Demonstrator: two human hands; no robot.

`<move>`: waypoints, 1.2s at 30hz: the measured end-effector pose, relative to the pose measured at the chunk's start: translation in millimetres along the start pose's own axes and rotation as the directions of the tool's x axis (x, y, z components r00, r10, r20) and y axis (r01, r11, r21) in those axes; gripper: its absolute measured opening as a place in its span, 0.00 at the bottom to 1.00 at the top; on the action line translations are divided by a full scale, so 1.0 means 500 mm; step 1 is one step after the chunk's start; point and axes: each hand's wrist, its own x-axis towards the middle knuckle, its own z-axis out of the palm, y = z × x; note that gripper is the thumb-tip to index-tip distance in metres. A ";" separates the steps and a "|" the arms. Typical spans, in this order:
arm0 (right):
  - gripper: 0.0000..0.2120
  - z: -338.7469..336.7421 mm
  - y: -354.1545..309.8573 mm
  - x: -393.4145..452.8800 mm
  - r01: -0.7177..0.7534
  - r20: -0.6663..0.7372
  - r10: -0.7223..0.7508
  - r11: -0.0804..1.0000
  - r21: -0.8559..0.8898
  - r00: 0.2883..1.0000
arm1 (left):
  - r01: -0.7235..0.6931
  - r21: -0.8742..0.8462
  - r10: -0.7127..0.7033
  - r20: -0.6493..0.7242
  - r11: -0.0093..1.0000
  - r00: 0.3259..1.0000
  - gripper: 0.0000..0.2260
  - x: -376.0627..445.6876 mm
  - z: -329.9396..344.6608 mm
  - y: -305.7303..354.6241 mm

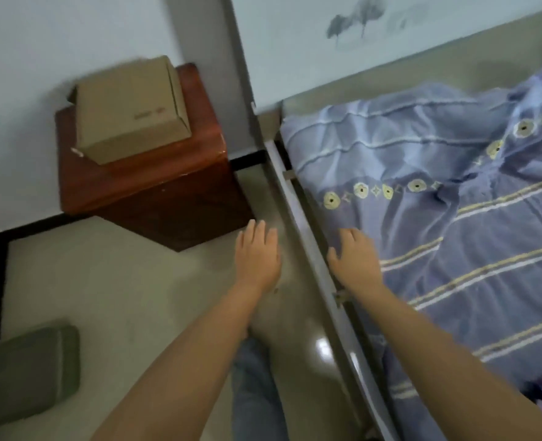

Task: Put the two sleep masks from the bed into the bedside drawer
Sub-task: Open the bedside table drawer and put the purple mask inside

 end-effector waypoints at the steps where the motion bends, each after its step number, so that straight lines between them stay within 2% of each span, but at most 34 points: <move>1: 0.18 0.022 -0.060 0.034 0.035 0.015 -0.034 0.999 -0.002 0.999 | 0.034 -0.012 -0.034 -0.014 0.999 0.999 0.21 0.025 -0.019 -0.061; 7: 0.19 0.189 -0.358 0.220 0.129 0.120 -0.138 0.988 0.079 0.983 | 0.246 -0.025 -0.248 -0.084 0.969 0.965 0.22 0.164 -0.074 -0.405; 10: 0.21 0.270 -0.441 0.298 -0.025 0.188 -0.021 0.970 0.241 0.982 | 0.398 -0.225 -0.429 -0.107 0.889 0.897 0.23 0.201 -0.045 -0.524; 12: 0.23 0.303 -0.453 0.343 -0.162 0.202 0.101 0.936 0.312 0.974 | 0.489 -0.434 -0.573 -0.080 0.757 0.816 0.23 0.210 -0.013 -0.565; 15: 0.30 0.359 -0.454 0.410 -0.276 0.225 0.201 0.881 0.384 0.954 | 0.578 -0.716 -0.795 0.052 0.392 0.604 0.28 0.233 0.051 -0.623; 17: 0.32 0.387 -0.448 0.443 -0.299 0.188 0.234 0.798 0.524 0.954 | 0.509 -0.844 -0.859 0.128 0.168 0.496 0.32 0.256 0.087 -0.654; 19: 0.34 0.410 -0.441 0.460 -0.274 0.151 0.232 0.707 0.652 0.961 | 0.429 -0.900 -0.875 0.145 0.078 0.462 0.38 0.273 0.116 -0.686; 21: 0.34 0.428 -0.437 0.470 -0.252 0.140 0.222 0.637 0.729 0.965 | 0.367 -0.929 -0.869 0.140 0.051 0.475 0.44 0.283 0.135 -0.715; 22: 0.34 0.437 -0.435 0.474 -0.233 0.126 0.216 0.605 0.761 0.968 | 0.311 -0.948 -0.861 0.096 0.074 0.499 0.45 0.285 0.141 -0.729; 24: 0.34 0.451 -0.438 0.483 -0.181 0.071 0.212 0.559 0.809 0.975 | 0.145 -0.977 -0.836 -0.052 0.155 0.546 0.41 0.292 0.144 -0.755; 27: 0.35 0.469 -0.444 0.499 -0.118 -0.021 0.245 0.538 0.834 0.969 | -0.027 -0.986 -0.832 -0.154 0.166 0.534 0.32 0.308 0.135 -0.777; 30: 0.33 0.479 -0.434 0.515 -0.137 -0.053 0.308 0.562 0.816 0.950 | -0.065 -0.981 -0.866 -0.191 0.182 0.461 0.23 0.321 0.133 -0.784; 32: 0.31 0.480 -0.424 0.509 -0.140 -0.066 0.309 0.599 0.789 0.949 | -0.059 -0.983 -0.883 -0.184 0.175 0.431 0.24 0.317 0.139 -0.789; 36: 0.30 0.474 -0.401 0.438 -0.161 -0.050 0.308 0.622 0.767 0.950 | 0.018 -0.988 -0.872 -0.124 0.151 0.473 0.25 0.257 0.150 -0.777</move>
